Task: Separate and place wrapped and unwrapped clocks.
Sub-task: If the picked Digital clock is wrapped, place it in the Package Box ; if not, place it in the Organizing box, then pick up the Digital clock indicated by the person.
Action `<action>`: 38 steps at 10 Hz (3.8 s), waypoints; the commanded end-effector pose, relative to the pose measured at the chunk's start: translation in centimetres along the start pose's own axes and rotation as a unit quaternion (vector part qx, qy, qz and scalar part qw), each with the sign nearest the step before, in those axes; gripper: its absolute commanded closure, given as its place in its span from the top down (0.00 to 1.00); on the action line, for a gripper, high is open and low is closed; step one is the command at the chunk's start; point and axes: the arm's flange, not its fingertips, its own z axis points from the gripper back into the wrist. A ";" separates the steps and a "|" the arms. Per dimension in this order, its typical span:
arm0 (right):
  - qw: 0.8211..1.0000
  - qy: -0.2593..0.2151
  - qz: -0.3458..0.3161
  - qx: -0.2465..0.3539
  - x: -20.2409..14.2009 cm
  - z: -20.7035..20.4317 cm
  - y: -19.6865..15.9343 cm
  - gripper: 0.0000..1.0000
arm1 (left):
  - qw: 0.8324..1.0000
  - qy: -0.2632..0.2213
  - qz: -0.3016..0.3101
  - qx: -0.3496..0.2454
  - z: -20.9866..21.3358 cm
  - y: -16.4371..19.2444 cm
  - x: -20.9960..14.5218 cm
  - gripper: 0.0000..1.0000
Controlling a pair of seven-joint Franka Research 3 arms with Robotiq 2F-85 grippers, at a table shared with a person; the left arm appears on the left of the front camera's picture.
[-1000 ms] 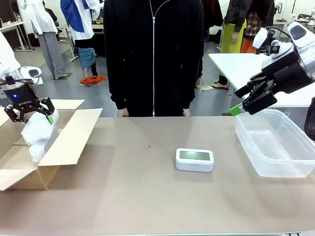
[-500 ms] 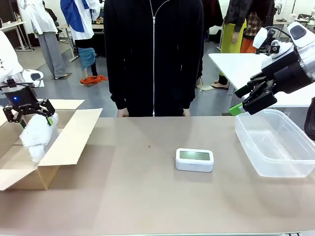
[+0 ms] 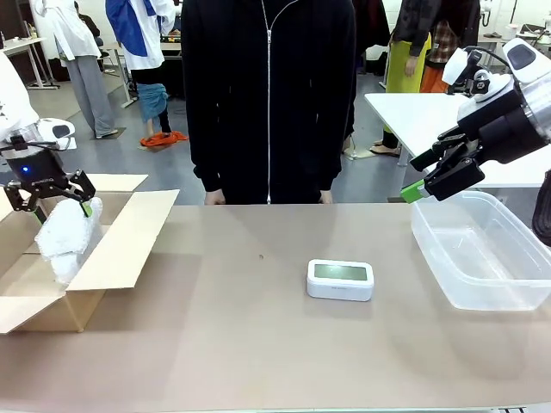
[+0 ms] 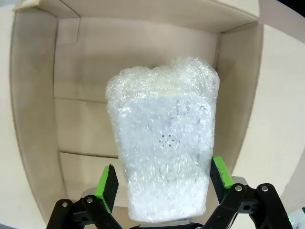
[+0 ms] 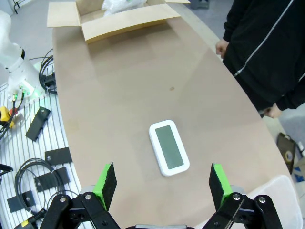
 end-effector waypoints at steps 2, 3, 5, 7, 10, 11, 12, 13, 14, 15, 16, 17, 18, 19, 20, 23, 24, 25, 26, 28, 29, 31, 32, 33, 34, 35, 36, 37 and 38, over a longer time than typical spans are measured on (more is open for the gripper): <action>1.000 -0.011 0.003 0.014 -0.2 -0.3 0.0 1.00 | 1.000 -0.023 -0.018 0.004 6.4 -0.5 -2.7 1.00; 1.000 -0.011 0.003 0.014 -0.2 -0.3 0.0 1.00 | 0.999 -0.023 -0.029 -0.001 8.3 -1.0 -3.8 1.00; 1.000 -0.011 0.003 0.014 -0.2 -0.3 0.0 1.00 | 0.999 -0.016 -0.040 -0.011 11.9 -1.8 -6.0 1.00; 1.000 -0.011 0.003 0.014 -0.2 -0.3 0.0 1.00 | 0.999 -0.018 -0.041 0.016 14.7 -1.7 -7.0 1.00; 1.000 -0.011 0.003 0.014 -0.2 -0.3 0.0 1.00 | 0.998 -0.039 -0.049 0.031 16.3 -2.3 -7.5 1.00; 1.000 -0.011 0.003 0.014 -0.2 -0.3 0.0 1.00 | 0.998 -0.039 -0.048 0.029 16.0 -2.1 -7.7 1.00; 1.000 -0.011 0.003 0.014 -0.2 -0.3 0.0 1.00 | 0.998 -0.022 -0.044 0.030 15.3 -1.9 -7.3 1.00; 1.000 -0.011 0.003 0.014 -0.2 -0.3 0.0 1.00 | 0.998 -0.005 -0.054 0.022 14.1 -2.2 -6.5 1.00; 1.000 -0.011 0.003 0.014 -0.2 -0.3 0.0 1.00 | 0.998 -0.033 -0.046 0.019 16.0 -2.2 -7.6 1.00; 1.000 -0.011 0.003 0.014 -0.2 -0.3 0.0 1.00 | 0.998 -0.033 -0.046 0.019 16.0 -2.2 -7.6 1.00; 1.000 -0.011 0.003 0.014 -0.2 -0.3 0.0 1.00 | 0.998 -0.033 -0.046 0.019 16.0 -2.2 -7.6 1.00; 1.000 -0.011 0.003 0.014 -0.2 -0.3 0.0 1.00 | 0.998 -0.033 -0.046 0.019 16.0 -2.2 -7.6 1.00; 1.000 -0.011 0.003 0.014 -0.2 -0.3 0.0 1.00 | 0.998 -0.033 -0.046 0.019 16.0 -2.2 -7.6 1.00; 1.000 -0.011 0.003 0.014 -0.2 -0.3 0.0 1.00 | 0.998 -0.033 -0.046 0.019 16.0 -2.2 -7.6 1.00; 1.000 -0.011 0.003 0.014 -0.2 -0.3 0.0 1.00 | 0.998 -0.033 -0.046 0.019 16.0 -2.2 -7.6 1.00; 1.000 -0.011 0.003 0.014 -0.2 -0.3 0.0 1.00 | 0.998 -0.033 -0.046 0.019 16.0 -2.2 -7.6 1.00; 1.000 -0.011 0.003 0.014 -0.2 -0.3 0.0 1.00 | 0.998 -0.033 -0.046 0.019 16.0 -2.2 -7.6 1.00; 1.000 -0.011 0.003 0.014 -0.2 -0.3 0.0 1.00 | 0.998 -0.033 -0.046 0.019 16.0 -2.2 -7.6 1.00; 1.000 -0.011 0.003 0.014 -0.2 -0.3 0.0 1.00 | 0.998 -0.033 -0.046 0.019 16.0 -2.2 -7.6 1.00; 1.000 -0.011 0.003 0.014 -0.2 -0.3 0.0 1.00 | 0.998 -0.033 -0.046 0.019 16.0 -2.2 -7.6 1.00; 1.000 -0.011 0.003 0.014 -0.2 -0.3 0.0 1.00 | 0.998 -0.033 -0.046 0.019 16.0 -2.2 -7.6 1.00; 1.000 -0.011 0.003 0.014 -0.2 -0.3 0.0 1.00 | 0.998 -0.033 -0.046 0.019 16.0 -2.2 -7.6 1.00; 1.000 -0.011 0.003 0.014 -0.2 -0.3 0.0 1.00 | 0.998 -0.033 -0.046 0.019 16.0 -2.2 -7.6 1.00; 1.000 -0.011 0.003 0.014 -0.2 -0.3 0.0 1.00 | 0.998 -0.033 -0.046 0.019 16.0 -2.2 -7.6 1.00; 1.000 -0.011 0.003 0.014 -0.2 -0.3 0.0 1.00 | 0.998 -0.033 -0.046 0.019 16.0 -2.2 -7.6 1.00; 1.000 -0.011 0.003 0.014 -0.2 -0.3 0.0 1.00 | 0.998 -0.033 -0.046 0.019 16.0 -2.2 -7.6 1.00; 1.000 -0.011 0.003 0.014 -0.2 -0.3 0.0 1.00 | 0.998 -0.033 -0.046 0.019 16.0 -2.2 -7.6 1.00; 1.000 -0.011 0.003 0.014 -0.2 -0.3 0.0 1.00 | 0.998 -0.032 -0.046 0.019 15.9 -2.2 -7.4 1.00; 1.000 -0.011 0.003 0.014 -0.2 -0.3 0.0 1.00 | 0.991 -0.061 -0.115 0.000 16.1 -5.0 -7.9 1.00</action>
